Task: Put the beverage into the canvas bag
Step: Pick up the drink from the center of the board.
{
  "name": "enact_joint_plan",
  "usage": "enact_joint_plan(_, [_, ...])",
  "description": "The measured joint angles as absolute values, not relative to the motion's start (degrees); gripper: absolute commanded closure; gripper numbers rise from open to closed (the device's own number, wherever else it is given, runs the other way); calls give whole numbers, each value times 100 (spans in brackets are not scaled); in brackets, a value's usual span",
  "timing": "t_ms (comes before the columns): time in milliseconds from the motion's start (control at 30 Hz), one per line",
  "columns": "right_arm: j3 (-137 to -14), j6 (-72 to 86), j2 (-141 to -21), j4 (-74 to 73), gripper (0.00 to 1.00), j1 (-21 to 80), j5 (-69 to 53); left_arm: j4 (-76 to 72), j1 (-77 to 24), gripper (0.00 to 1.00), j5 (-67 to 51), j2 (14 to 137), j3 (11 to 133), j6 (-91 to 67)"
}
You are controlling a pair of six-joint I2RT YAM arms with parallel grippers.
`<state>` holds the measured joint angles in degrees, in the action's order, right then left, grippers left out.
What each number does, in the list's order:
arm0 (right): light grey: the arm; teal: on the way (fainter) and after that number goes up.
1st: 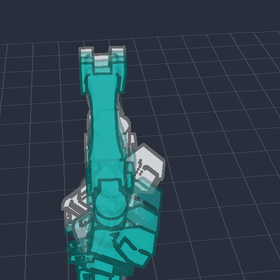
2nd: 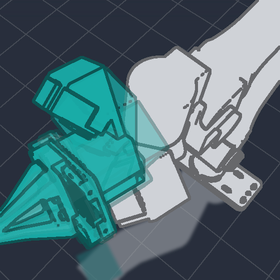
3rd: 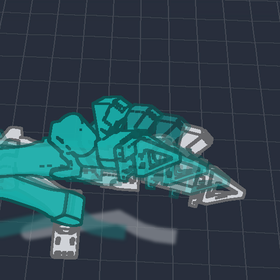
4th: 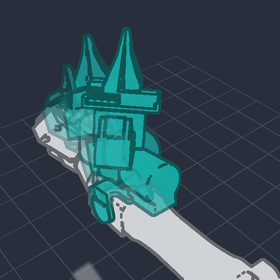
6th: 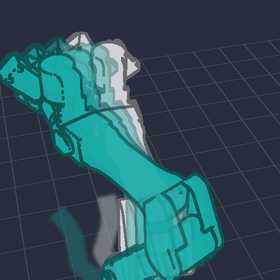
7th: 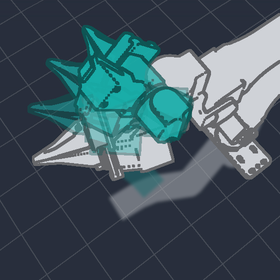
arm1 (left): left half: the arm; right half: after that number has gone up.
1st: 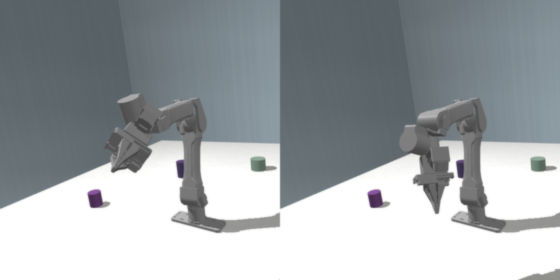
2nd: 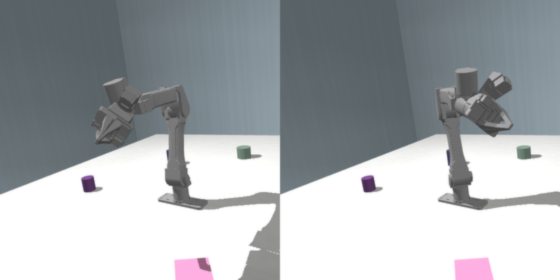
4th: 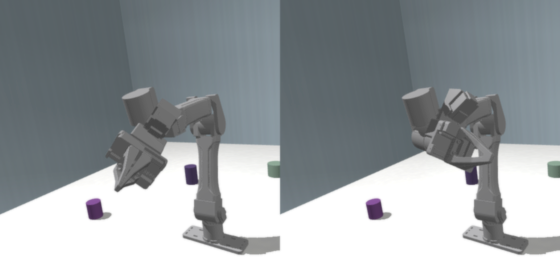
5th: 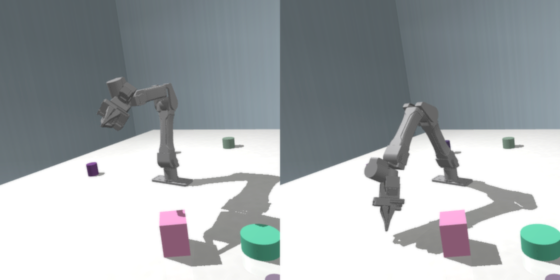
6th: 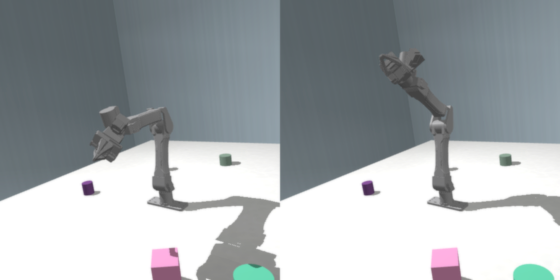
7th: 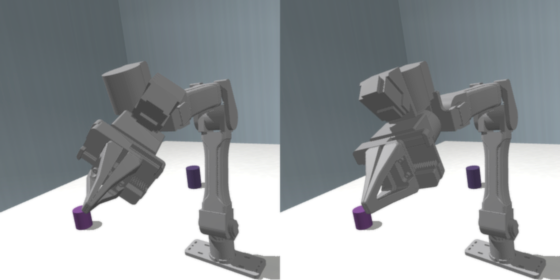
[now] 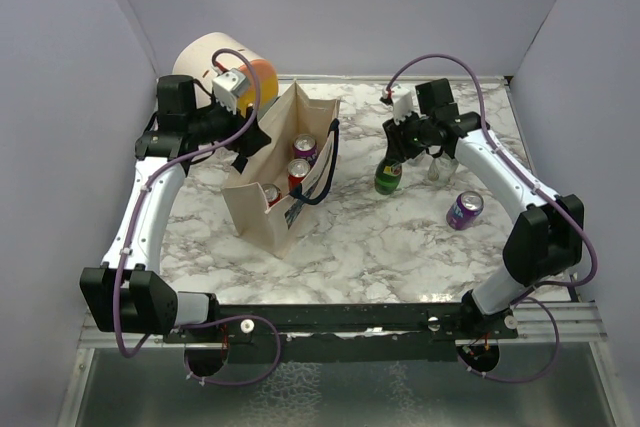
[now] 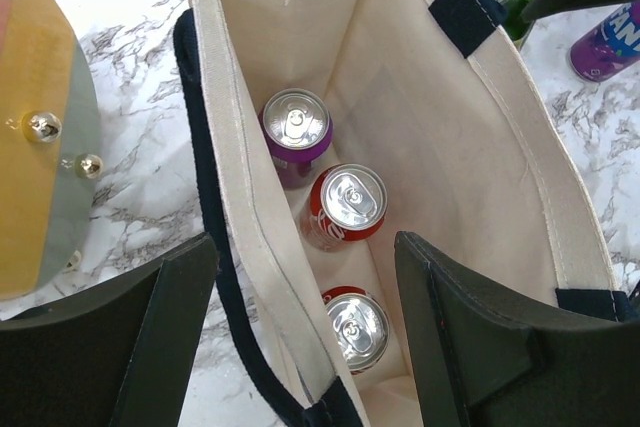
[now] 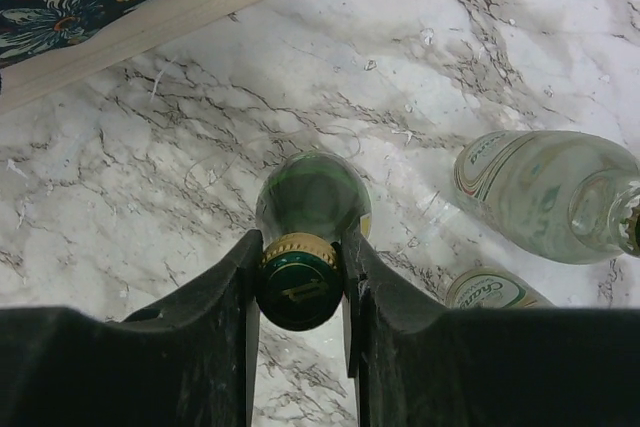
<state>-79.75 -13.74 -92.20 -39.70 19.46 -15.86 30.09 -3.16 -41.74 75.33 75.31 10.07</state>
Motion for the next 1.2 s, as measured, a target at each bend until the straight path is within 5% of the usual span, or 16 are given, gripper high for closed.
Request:
enact_joint_plan(233, [-7977, -1372, -9220, -3944, 99, 1942, -1551, 3092, -585, 26, -4119, 7533, 7544, 1166])
enact_joint_plan(500, [-8200, -1332, -9229, -4191, 99, 1942, -1424, 3159, -1111, 25, -4115, 7533, 7603, 1173])
enact_joint_plan(867, [-10027, -1225, -9467, -4519, 99, 1942, -1376, 2897, -1706, 26, -4285, 7572, 7797, 366])
enact_joint_plan(1200, [-12254, -1229, -10239, -4674, 99, 1962, -1354, 2877, -2307, 47, -4386, 7703, 7520, 292])
